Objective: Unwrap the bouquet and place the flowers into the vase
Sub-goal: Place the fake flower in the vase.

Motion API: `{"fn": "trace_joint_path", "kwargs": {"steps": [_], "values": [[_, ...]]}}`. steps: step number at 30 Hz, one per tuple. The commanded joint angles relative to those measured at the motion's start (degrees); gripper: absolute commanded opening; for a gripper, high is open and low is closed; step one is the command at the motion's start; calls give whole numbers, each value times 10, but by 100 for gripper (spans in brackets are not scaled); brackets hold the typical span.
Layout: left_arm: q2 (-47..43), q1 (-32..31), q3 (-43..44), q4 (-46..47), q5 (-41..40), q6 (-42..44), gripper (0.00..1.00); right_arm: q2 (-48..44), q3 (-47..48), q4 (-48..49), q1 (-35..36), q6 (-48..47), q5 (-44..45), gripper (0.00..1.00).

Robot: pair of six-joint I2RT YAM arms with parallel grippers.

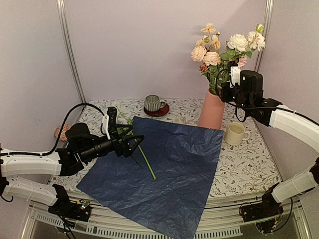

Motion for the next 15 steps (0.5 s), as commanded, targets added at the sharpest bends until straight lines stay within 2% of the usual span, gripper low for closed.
{"fn": "trace_joint_path", "kwargs": {"steps": [1, 2, 5, 6, 15], "values": [[-4, -3, 5, -5, -8, 4, 98, 19, -23, -10, -13, 60, -34, 15], [-4, -3, 4, -4, -8, 2, 98, 22, -20, -16, -13, 63, -37, 18], [-1, -3, 5, -7, -8, 0, 98, 22, -2, -47, -13, 66, -60, 50], [0, -3, 5, -7, -9, -1, 98, 19, 2, -54, -13, 67, -62, 57], [13, -3, 9, -2, -14, -3, 98, -38, 32, -124, -13, 68, -132, 65]]}}
